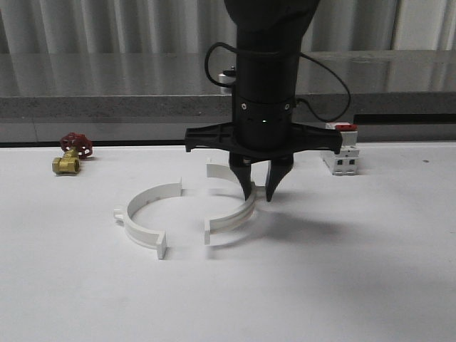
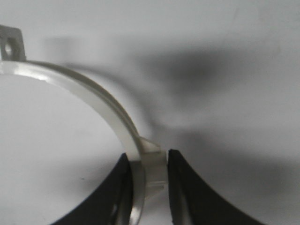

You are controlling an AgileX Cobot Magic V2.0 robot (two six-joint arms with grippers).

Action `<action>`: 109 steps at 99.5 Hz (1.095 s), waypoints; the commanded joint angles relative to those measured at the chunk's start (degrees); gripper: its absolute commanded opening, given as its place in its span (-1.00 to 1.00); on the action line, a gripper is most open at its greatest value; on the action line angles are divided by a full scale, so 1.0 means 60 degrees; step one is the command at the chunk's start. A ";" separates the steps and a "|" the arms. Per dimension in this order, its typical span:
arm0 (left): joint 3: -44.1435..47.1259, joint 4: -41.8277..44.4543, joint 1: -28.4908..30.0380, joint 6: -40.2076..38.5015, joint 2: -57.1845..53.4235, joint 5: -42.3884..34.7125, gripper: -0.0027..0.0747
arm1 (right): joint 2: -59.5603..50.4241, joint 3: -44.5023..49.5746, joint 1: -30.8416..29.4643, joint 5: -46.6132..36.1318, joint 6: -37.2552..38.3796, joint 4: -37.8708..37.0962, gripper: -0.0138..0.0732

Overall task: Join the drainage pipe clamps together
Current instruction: 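Slide the held clamp half against the first half to close the ring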

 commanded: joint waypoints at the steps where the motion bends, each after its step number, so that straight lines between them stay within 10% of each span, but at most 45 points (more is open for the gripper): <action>1: -0.0278 0.0011 0.0029 0.0004 0.0070 -0.0754 -0.98 | -0.0360 -0.0544 0.0103 -0.0041 0.0069 -0.0299 -0.50; 109: -0.0278 0.0011 0.0029 0.0004 0.0070 -0.0754 -0.98 | 0.0180 -0.1150 0.0475 0.0016 0.0835 -0.0290 -0.50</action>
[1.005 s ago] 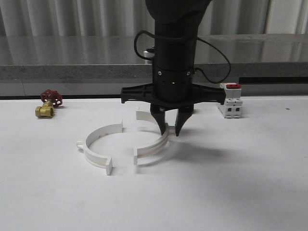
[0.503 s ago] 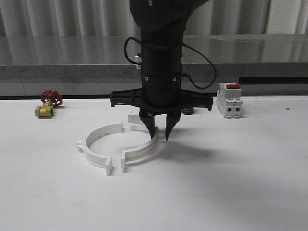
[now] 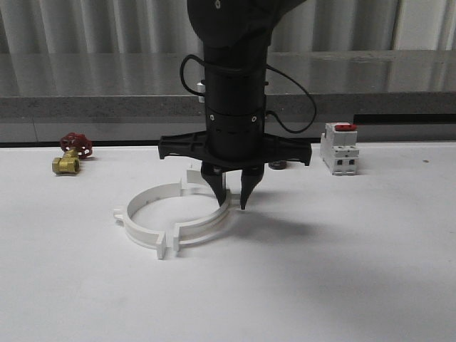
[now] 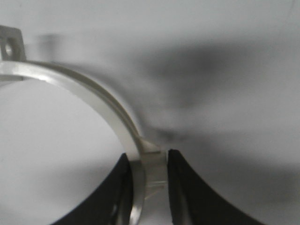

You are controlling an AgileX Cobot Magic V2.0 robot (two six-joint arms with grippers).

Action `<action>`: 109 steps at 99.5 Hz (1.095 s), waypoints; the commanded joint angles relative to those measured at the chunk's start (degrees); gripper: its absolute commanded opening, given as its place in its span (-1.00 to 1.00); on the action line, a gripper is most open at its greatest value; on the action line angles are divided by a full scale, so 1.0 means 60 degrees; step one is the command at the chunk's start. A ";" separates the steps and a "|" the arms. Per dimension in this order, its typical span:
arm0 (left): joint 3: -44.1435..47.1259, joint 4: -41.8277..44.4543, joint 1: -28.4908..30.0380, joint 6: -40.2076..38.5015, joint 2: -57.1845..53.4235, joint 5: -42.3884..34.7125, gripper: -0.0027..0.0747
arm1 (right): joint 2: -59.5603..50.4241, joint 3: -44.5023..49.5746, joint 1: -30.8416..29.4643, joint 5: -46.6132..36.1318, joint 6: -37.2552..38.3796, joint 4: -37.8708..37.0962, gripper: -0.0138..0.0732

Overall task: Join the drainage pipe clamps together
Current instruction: 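Slide the held clamp half against the first half to close the ring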

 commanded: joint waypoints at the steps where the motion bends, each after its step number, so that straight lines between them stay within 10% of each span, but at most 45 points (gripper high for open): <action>1: -0.0278 0.0011 0.0029 0.0004 0.0070 -0.0754 -0.98 | -0.0521 -0.0301 0.0021 -0.0182 0.0025 -0.0251 -0.50; 109: -0.0278 0.0011 0.0029 0.0004 0.0070 -0.0754 -0.98 | -0.0251 -0.0301 0.0241 -0.0561 0.0037 0.0094 -0.50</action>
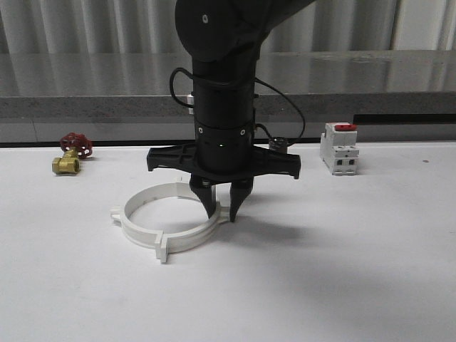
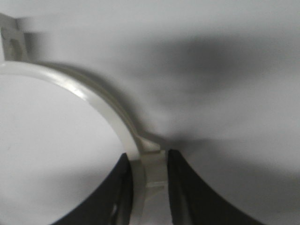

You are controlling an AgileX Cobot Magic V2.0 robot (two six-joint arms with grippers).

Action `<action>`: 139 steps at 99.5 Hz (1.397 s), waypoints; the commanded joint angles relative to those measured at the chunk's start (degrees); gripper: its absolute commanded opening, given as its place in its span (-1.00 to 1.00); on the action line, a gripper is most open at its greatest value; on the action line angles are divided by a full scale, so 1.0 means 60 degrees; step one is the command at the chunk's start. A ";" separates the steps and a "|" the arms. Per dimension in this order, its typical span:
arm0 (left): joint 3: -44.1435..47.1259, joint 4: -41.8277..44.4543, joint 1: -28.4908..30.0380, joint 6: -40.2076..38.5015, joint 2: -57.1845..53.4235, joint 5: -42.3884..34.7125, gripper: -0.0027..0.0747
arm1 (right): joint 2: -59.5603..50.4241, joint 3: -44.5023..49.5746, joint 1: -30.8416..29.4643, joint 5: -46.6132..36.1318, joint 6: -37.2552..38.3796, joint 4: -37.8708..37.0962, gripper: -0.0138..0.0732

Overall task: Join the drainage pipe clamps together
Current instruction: 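Slide the held clamp half against the first half to close the ring, then open the right gripper and lift it away from the ring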

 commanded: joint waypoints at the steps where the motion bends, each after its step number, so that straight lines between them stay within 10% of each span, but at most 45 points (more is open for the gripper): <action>1: -0.0278 0.0011 0.0029 0.0004 0.0070 -0.0754 -0.98 | -0.0509 -0.0292 -0.0004 -0.0362 0.0008 -0.0115 -0.50; 34: -0.0278 0.0011 0.0029 0.0004 0.0070 -0.0754 -0.98 | -0.0509 -0.0292 -0.0004 -0.0506 0.0008 -0.0402 -0.46; 66: -0.0278 0.0011 0.0029 0.0004 0.0070 -0.0754 -0.98 | -0.0509 -0.0292 -0.0004 -0.0527 0.0008 -0.0663 0.39; 139: -0.0278 0.0011 0.0029 0.0004 0.0070 -0.0754 -0.98 | -0.3970 0.0750 -0.0888 -0.0115 -0.1791 -0.2220 0.40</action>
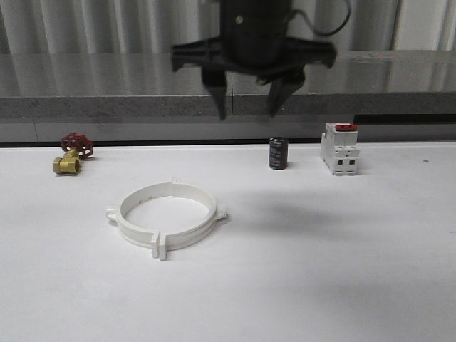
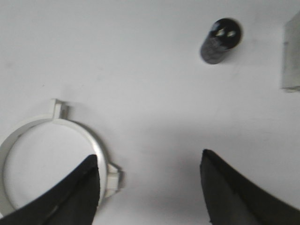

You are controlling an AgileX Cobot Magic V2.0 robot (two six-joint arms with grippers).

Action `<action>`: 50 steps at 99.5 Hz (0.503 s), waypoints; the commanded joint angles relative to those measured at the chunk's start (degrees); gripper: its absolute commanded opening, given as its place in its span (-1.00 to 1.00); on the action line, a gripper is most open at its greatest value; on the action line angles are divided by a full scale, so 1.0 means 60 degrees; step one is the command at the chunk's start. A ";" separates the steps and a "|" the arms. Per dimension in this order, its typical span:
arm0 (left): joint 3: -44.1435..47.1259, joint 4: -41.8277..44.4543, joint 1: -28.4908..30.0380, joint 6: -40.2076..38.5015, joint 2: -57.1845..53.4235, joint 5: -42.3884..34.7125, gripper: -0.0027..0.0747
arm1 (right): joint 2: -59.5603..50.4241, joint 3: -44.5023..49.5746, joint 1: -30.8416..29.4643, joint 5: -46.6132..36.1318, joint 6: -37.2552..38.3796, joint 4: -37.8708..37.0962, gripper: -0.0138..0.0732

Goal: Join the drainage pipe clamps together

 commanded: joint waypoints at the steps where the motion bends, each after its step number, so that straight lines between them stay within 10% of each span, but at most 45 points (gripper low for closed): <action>1: -0.0278 0.0011 0.0029 0.0004 0.0070 -0.0754 -0.98 | -0.1373 0.0290 -0.0410 -0.0045 -0.0322 -0.0559 0.40; 50: -0.0278 0.0011 0.0029 0.0004 0.0070 -0.0754 -0.98 | -0.7690 0.5524 -0.3882 -0.0882 -0.0718 -0.0857 0.40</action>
